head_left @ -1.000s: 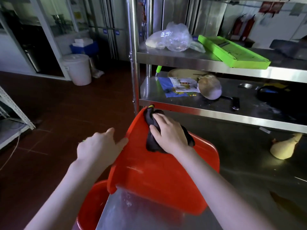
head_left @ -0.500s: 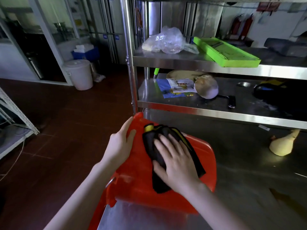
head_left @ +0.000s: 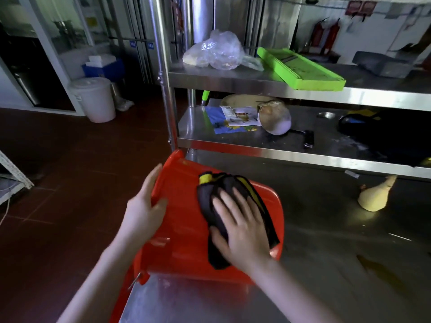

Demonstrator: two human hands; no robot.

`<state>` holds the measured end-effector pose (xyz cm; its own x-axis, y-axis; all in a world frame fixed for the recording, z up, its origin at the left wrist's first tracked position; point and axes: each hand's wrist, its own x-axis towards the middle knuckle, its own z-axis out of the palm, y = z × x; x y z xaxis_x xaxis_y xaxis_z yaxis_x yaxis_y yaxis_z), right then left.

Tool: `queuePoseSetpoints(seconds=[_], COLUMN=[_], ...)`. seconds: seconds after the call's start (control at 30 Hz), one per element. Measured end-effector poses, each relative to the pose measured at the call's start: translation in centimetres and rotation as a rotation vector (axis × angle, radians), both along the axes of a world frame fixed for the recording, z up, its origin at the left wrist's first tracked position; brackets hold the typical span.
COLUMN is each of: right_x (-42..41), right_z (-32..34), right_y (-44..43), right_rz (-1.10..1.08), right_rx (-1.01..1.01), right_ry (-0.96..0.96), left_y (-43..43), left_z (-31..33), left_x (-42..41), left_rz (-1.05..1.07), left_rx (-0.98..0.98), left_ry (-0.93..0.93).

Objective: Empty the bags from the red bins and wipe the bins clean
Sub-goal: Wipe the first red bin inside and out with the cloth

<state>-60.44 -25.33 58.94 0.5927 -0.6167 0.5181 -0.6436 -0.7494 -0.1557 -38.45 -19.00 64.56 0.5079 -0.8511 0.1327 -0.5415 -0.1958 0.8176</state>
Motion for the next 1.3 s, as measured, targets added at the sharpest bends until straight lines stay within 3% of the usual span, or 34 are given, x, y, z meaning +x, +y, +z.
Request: queuePoseSetpoints(seconds=[0.1, 0.17, 0.23, 0.33, 0.4, 0.53, 0.57, 0.6, 0.73, 0.87, 1.0, 1.13, 1.17, 1.23, 1.3], right_x=[-1.3, -2.0, -2.9, -3.6, -3.5, -2.1, -1.9, -2.0, -4.6, -6.6, -4.7, -1.8, -0.4, 3.3, 7.2], right_z=[-2.7, -3.3, -3.1, -1.6, 0.4, 3.4, 3.5, 3.3, -0.5, -4.6, -1.3, 3.9, 4.5, 4.9, 5.1], right_y=[2.7, 2.4, 0.6, -3.8, -7.8, -15.4, -16.0, -15.8, -8.5, -3.5, -8.5, -15.4, -15.6, -13.7, -9.4], right_rz=[0.048, 0.052, 0.005, -0.136, -0.238, -0.315, -0.317, -0.310, -0.136, -0.004, -0.167, -0.388, -0.370, -0.283, -0.128], right_rx=[-0.047, -0.048, -0.031, 0.028, 0.142, 0.609, 0.639, 0.603, 0.140, -0.001, 0.106, 0.734, 0.779, 0.655, 0.416], right_ry=[0.021, 0.015, -0.012, -0.037, -0.031, 0.015, 0.017, 0.020, -0.053, -0.079, -0.098, 0.042, 0.109, 0.159, 0.084], left_y=[-4.3, -6.3, -6.4, -4.8, -4.2, -3.9, -4.0, -4.0, -4.5, -3.2, -1.0, 1.0, 1.3, 1.8, 2.0], left_z=[2.3, 2.7, 2.3, 0.4, -0.5, -0.8, -0.9, -0.9, -1.1, -1.5, -2.9, -4.2, -4.6, -5.1, -4.9], left_x=[0.9, 0.8, 0.1, -1.1, -1.2, -1.1, -1.1, -1.1, -0.9, -0.9, -1.3, -2.1, -2.2, -2.3, -2.1], left_rz=[-0.020, -0.012, -0.028, -0.057, -0.058, -0.037, -0.031, -0.025, -0.019, -0.062, -0.028, -0.045, -0.049, -0.058, -0.078], left_rx=[0.122, 0.150, 0.099, -0.039, -0.089, -0.109, -0.106, -0.102, -0.097, -0.155, -0.157, -0.225, -0.248, -0.274, -0.256], left_ry=[0.014, -0.093, -0.157, -0.090, -0.048, -0.065, -0.066, -0.060, -0.050, -0.045, -0.031, -0.080, -0.050, 0.013, 0.065])
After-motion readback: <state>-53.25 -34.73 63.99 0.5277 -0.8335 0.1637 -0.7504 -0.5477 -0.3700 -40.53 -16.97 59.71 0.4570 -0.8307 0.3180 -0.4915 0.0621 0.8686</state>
